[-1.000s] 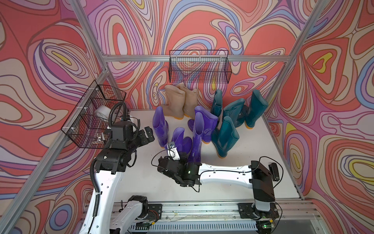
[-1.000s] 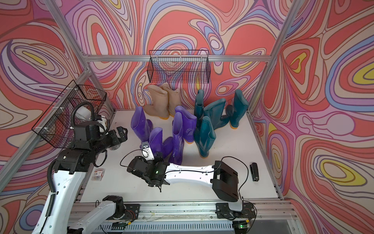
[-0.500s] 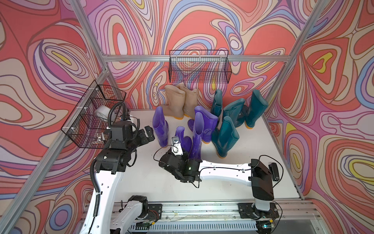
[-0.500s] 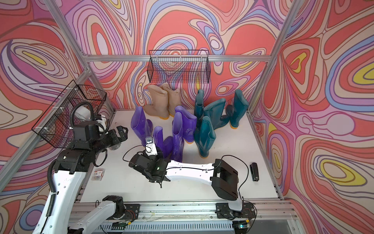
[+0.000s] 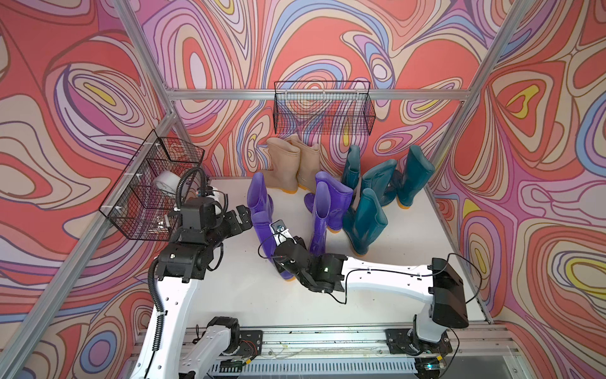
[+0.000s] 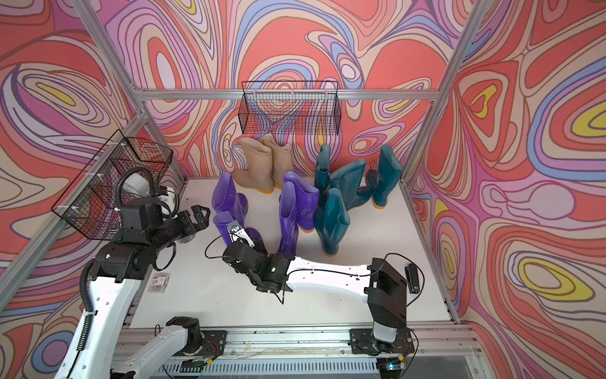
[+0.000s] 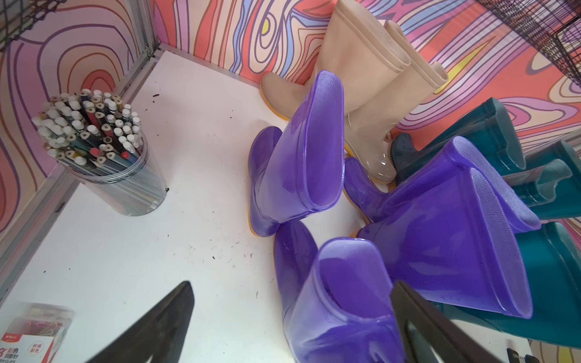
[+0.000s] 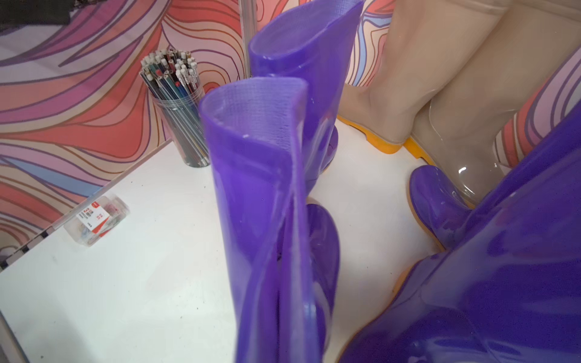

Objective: Match and arrange rain boots in pairs
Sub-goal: Pick up the rain boot at the center of the board, then place the rain boot at the center of the board.

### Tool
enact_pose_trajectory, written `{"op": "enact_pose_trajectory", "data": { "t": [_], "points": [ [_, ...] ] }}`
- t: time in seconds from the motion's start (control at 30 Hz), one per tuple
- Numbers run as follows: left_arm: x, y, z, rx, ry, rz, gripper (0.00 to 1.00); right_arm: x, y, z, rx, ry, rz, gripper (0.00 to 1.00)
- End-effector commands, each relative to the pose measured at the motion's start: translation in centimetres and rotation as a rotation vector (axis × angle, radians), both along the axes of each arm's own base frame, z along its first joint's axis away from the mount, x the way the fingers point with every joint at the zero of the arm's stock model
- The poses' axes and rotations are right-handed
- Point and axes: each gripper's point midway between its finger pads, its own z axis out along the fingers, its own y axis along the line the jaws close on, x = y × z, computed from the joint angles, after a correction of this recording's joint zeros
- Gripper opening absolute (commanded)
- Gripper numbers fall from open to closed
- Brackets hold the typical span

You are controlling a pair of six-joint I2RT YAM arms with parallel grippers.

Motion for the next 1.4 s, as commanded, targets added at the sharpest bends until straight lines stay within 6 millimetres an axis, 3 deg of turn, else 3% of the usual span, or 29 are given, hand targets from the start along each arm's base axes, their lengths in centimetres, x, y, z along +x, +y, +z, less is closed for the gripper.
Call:
{"op": "enact_pose_trajectory", "data": {
  "t": [0.0, 0.1, 0.23, 0.4, 0.47, 0.6, 0.77, 0.97, 1.1, 1.23, 1.3, 1.33, 1.37],
  "points": [
    [0.3, -0.2, 0.1, -0.024, -0.016, -0.008, 1.0, 0.7, -1.9, 1.1, 0.132, 0.032, -0.088, 0.07],
    [0.5, -0.6, -0.1, -0.047, -0.013, -0.021, 1.0, 0.5, -2.6, -0.3, 0.149, 0.048, -0.168, 0.0],
    [0.5, -0.8, -0.1, -0.058, -0.014, -0.027, 1.0, 0.9, -4.2, 0.5, 0.217, 0.019, -0.289, 0.0],
    [0.6, -1.0, 0.1, -0.066, -0.021, -0.029, 1.0, 1.3, -5.7, 5.2, 0.35, -0.063, -0.359, 0.0],
    [0.6, -1.0, 0.2, -0.064, -0.022, -0.032, 1.0, 1.3, -5.4, 7.0, 0.357, -0.087, -0.34, 0.0],
    [0.6, -0.9, 0.6, -0.06, -0.033, -0.031, 1.0, 1.9, -4.1, 8.0, 0.295, -0.135, -0.31, 0.0],
    [0.8, -1.1, 0.5, -0.068, -0.03, -0.039, 1.0, 5.4, -2.9, 6.3, 0.217, -0.104, -0.236, 0.0],
    [1.1, -1.3, 0.0, -0.072, -0.02, -0.045, 1.0, 9.5, -4.1, 6.3, 0.205, -0.109, -0.267, 0.0],
    [1.3, -1.2, -0.3, -0.065, -0.012, -0.045, 1.0, 10.7, -3.0, 3.4, 0.186, -0.051, -0.263, 0.0],
    [1.5, -1.4, -1.3, -0.072, 0.014, -0.048, 1.0, 10.2, -3.1, -0.5, 0.178, 0.038, -0.283, 0.01],
    [1.6, -1.2, -2.3, -0.07, 0.038, -0.035, 1.0, 9.5, -3.2, -1.5, 0.172, 0.068, -0.277, 0.2],
    [1.7, -1.0, -2.8, -0.066, 0.051, -0.025, 1.0, 8.9, -3.1, -1.5, 0.168, 0.067, -0.267, 0.39],
    [1.8, -0.8, -3.5, -0.062, 0.07, -0.007, 1.0, 8.5, -3.0, -1.1, 0.16, 0.058, -0.264, 0.48]
  ]
}}
